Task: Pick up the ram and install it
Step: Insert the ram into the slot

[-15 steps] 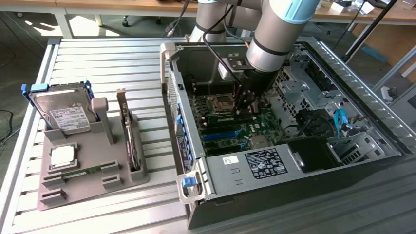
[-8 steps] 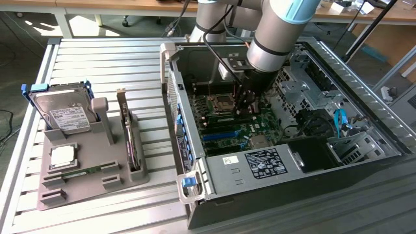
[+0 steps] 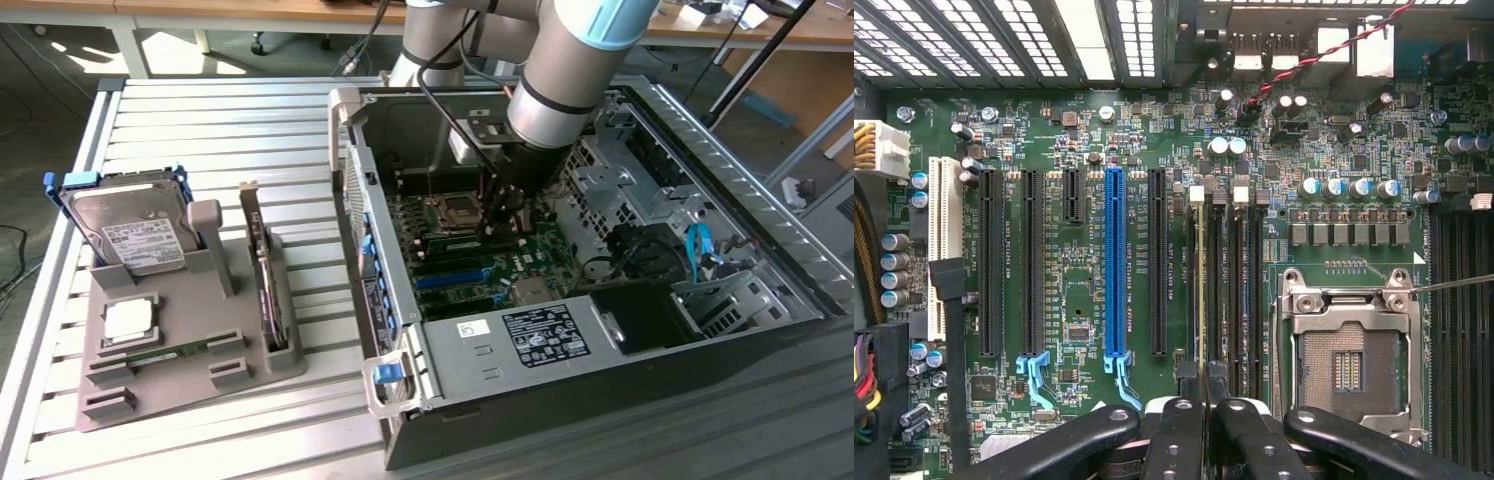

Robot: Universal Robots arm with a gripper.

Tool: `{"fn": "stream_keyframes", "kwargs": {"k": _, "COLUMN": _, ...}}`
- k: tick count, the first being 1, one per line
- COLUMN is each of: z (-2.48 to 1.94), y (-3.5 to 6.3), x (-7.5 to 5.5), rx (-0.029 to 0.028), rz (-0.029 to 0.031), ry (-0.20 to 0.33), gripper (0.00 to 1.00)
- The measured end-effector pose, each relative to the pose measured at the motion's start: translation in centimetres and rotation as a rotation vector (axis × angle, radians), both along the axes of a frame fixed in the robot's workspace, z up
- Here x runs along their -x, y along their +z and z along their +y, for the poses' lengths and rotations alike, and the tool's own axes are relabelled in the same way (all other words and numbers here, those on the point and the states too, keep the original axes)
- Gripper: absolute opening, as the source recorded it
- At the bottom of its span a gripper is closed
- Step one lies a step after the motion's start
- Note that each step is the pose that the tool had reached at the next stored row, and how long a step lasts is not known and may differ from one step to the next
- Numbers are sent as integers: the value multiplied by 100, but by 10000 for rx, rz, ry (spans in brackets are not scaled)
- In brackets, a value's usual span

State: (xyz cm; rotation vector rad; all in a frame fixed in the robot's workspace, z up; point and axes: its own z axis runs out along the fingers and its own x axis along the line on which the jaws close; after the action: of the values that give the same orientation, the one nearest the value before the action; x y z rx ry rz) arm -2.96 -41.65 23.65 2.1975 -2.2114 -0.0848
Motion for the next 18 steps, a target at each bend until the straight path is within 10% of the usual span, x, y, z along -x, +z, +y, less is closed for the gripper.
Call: {"fn": "stream_keyframes", "kwargs": {"k": 18, "z": 2, "y": 140, "x": 0, "rx": 0, "rz": 0, "ry": 1, "gripper": 25}}
